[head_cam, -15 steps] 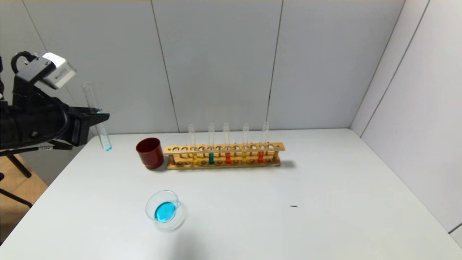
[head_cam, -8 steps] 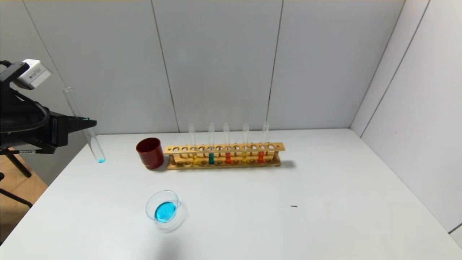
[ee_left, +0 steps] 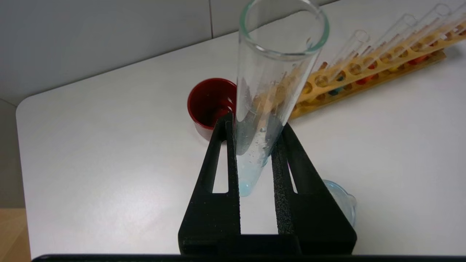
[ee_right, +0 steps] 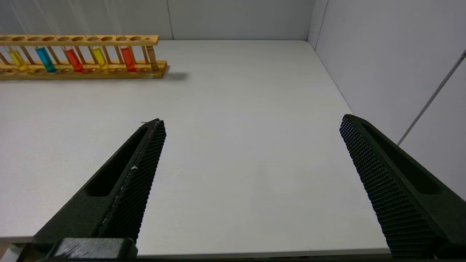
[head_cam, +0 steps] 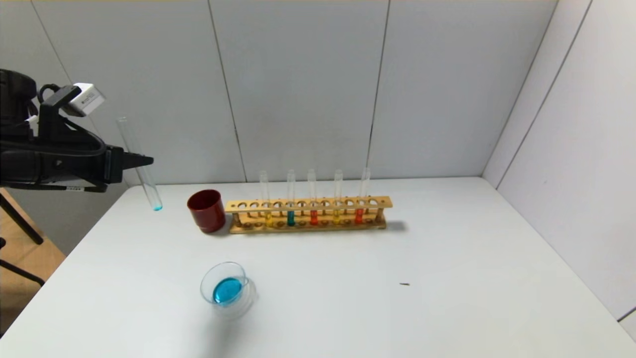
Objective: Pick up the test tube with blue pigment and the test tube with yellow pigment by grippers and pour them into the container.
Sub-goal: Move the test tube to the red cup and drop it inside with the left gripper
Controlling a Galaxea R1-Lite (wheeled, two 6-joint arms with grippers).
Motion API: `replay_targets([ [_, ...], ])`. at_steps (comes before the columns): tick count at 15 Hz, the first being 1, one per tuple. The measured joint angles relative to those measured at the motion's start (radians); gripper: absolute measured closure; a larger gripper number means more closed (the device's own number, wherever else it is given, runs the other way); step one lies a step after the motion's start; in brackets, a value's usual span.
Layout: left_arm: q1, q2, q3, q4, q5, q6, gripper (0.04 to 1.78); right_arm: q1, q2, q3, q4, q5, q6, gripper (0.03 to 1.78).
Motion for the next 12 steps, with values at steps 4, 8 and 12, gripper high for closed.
replay_targets([
  [4,-0.036,0.122,-0.071,-0.07,0.003,0.0,1.51,0.0,0.0,0.0,0.0,0.0,0.0,0.06],
  [8,-0.071,0.227,-0.125,-0.099,0.004,-0.002,1.51,0.0,0.0,0.0,0.0,0.0,0.0,0.06],
  [12,-0.077,0.316,-0.184,-0.13,0.008,-0.002,1.51,0.0,0.0,0.0,0.0,0.0,0.0,0.06],
])
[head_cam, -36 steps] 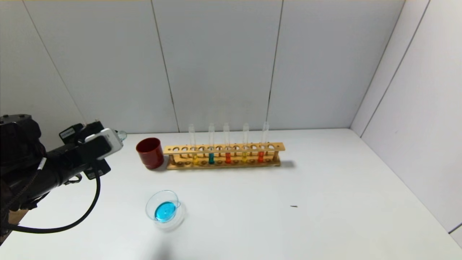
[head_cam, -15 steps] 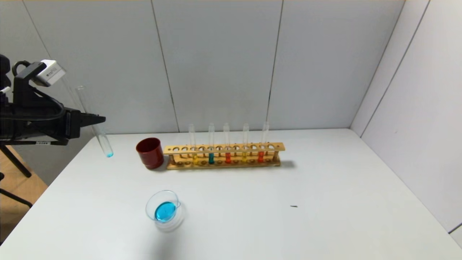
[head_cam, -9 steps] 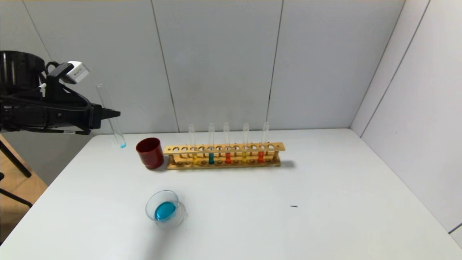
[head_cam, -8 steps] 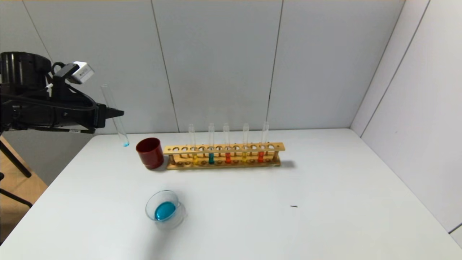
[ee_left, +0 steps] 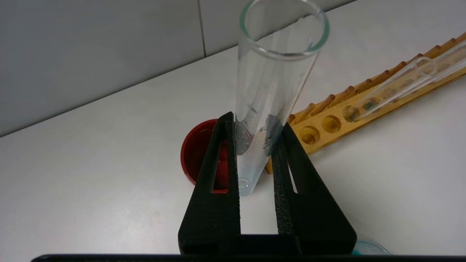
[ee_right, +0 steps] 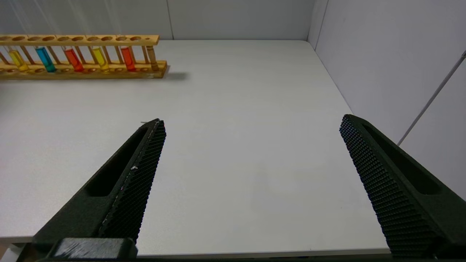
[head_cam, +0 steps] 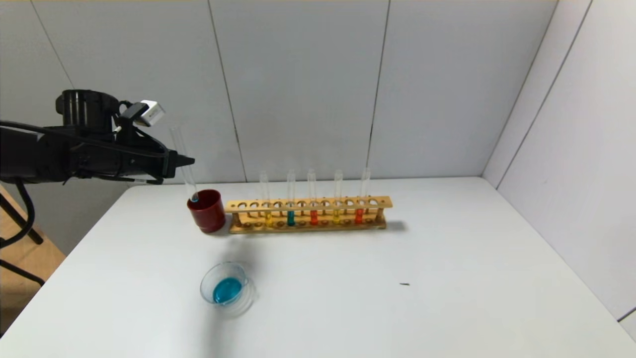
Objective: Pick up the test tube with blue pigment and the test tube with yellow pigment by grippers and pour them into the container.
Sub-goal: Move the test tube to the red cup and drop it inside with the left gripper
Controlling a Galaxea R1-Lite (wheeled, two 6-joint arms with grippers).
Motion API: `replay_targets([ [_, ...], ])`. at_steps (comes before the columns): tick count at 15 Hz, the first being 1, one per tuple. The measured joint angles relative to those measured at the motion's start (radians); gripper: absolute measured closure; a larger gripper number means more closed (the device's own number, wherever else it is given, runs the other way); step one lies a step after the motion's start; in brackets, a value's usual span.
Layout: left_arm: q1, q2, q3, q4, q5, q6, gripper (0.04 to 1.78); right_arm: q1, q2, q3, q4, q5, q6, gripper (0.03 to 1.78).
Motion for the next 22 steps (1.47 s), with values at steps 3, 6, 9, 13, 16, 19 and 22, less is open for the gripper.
replay_targets([
  [3,0.0,0.056,-0.047,-0.001,0.002,0.001,1.51,0.0,0.0,0.0,0.0,0.0,0.0,0.06],
  [6,0.0,0.101,-0.069,-0.003,0.002,0.003,1.51,0.0,0.0,0.0,0.0,0.0,0.0,0.06],
  [9,0.0,0.144,-0.099,-0.003,0.002,0.003,1.51,0.0,0.0,0.0,0.0,0.0,0.0,0.06],
  [13,-0.003,0.196,-0.131,-0.003,0.002,0.002,1.51,0.0,0.0,0.0,0.0,0.0,0.0,0.06],
  [16,-0.012,0.231,-0.139,-0.003,0.003,0.006,1.51,0.0,0.0,0.0,0.0,0.0,0.0,0.06],
  [19,-0.013,0.251,-0.144,-0.004,0.003,0.006,1.51,0.0,0.0,0.0,0.0,0.0,0.0,0.06],
  [22,-0.014,0.268,-0.147,-0.003,0.004,0.006,1.51,0.0,0.0,0.0,0.0,0.0,0.0,0.06],
])
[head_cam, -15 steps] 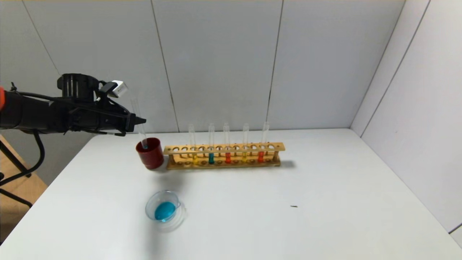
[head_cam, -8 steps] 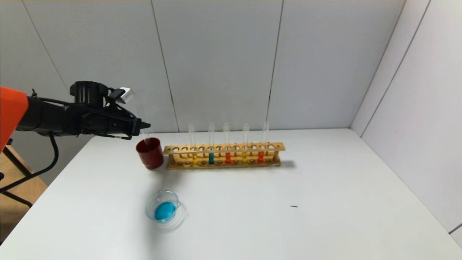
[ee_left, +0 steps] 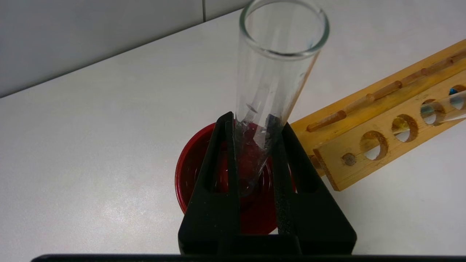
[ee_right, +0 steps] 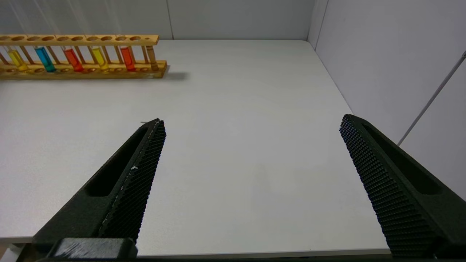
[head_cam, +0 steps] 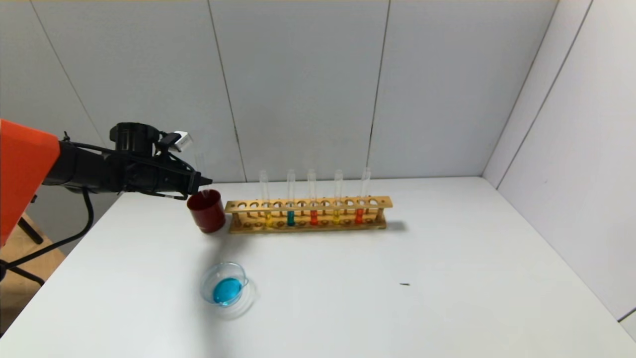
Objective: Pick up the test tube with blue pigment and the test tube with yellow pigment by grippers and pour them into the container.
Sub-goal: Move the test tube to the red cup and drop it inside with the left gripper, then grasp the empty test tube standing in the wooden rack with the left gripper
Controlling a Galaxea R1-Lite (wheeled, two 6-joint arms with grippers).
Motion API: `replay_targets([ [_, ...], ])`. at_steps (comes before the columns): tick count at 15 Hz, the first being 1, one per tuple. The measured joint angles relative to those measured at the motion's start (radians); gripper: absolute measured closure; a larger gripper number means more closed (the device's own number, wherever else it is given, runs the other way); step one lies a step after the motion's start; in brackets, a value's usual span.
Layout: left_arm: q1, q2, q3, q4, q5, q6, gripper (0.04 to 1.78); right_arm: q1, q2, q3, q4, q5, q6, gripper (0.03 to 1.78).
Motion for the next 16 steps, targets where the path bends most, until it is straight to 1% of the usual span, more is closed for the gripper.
replay_targets([
  [6,0.0,0.014,-0.001,0.0,0.002,0.002,1.51,0.0,0.0,0.0,0.0,0.0,0.0,0.06],
  [7,0.0,0.016,-0.002,0.0,0.002,0.001,1.5,0.0,0.0,0.0,0.0,0.0,0.0,0.06],
  [9,0.0,0.019,-0.002,0.0,0.002,0.002,1.42,0.0,0.0,0.0,0.0,0.0,0.0,0.06],
  [11,0.0,0.021,-0.002,0.0,0.002,0.016,1.24,0.0,0.0,0.0,0.0,0.0,0.0,0.06],
  [12,-0.001,0.022,0.0,0.0,0.002,0.021,1.11,0.0,0.0,0.0,0.0,0.0,0.0,0.06],
  [16,-0.001,0.022,0.003,0.0,0.002,0.028,0.43,0.0,0.0,0.0,0.0,0.0,0.0,0.06],
])
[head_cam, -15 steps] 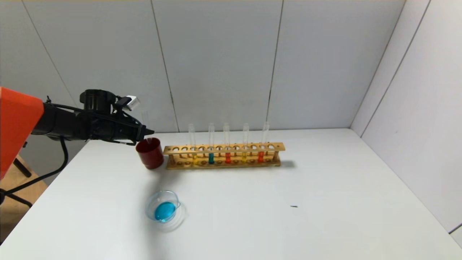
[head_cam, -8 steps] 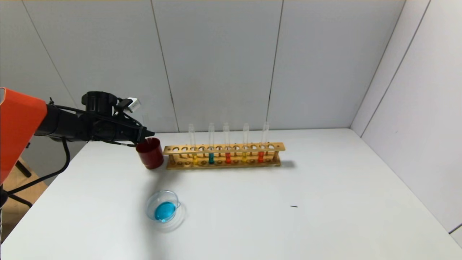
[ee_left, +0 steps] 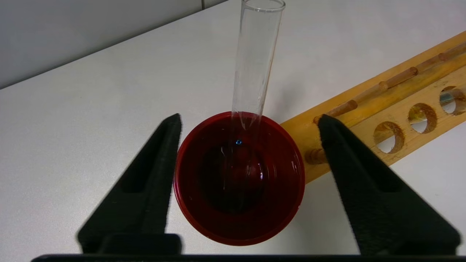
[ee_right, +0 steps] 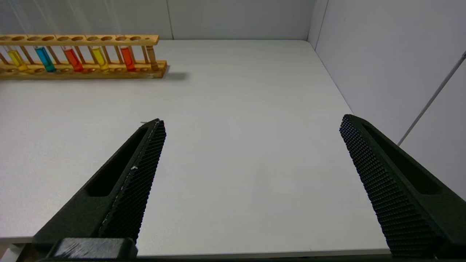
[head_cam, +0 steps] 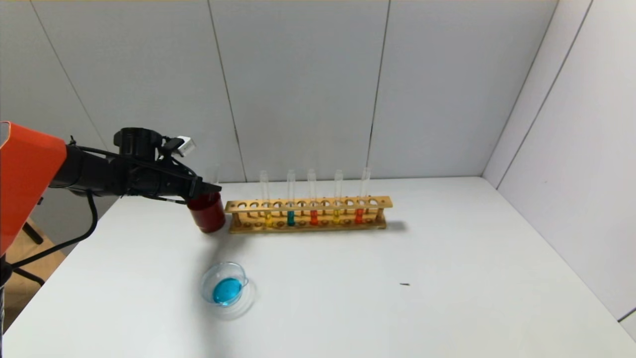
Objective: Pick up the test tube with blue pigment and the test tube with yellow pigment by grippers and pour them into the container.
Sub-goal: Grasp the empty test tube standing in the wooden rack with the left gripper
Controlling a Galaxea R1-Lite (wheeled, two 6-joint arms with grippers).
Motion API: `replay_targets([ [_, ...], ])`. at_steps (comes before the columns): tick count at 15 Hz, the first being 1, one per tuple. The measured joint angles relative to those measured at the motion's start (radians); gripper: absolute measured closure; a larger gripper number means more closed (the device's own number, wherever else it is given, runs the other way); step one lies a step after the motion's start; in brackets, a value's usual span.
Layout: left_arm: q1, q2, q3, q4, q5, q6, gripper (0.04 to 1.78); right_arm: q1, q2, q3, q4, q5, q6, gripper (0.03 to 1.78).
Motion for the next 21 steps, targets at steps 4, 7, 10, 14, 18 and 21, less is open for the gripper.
replay_targets([
  [4,0.0,-0.015,0.003,0.0,0.001,0.0,0.1,0.0,0.0,0.0,0.0,0.0,0.0,0.06],
  [7,0.004,-0.064,0.018,0.0,0.001,-0.003,0.07,0.0,0.0,0.0,0.0,0.0,0.0,0.06],
  [10,0.006,-0.156,0.077,0.0,-0.001,-0.004,0.07,0.0,0.0,0.0,0.0,0.0,0.0,0.06],
  [14,-0.005,-0.305,0.206,0.0,-0.003,-0.014,0.07,0.0,0.0,0.0,0.0,0.0,0.0,0.06],
  [18,-0.058,-0.434,0.366,-0.043,-0.003,-0.02,0.07,0.0,0.0,0.0,0.0,0.0,0.0,0.06],
  [21,-0.131,-0.477,0.509,-0.196,0.016,-0.049,0.07,0.0,0.0,0.0,0.0,0.0,0.0,0.06],
])
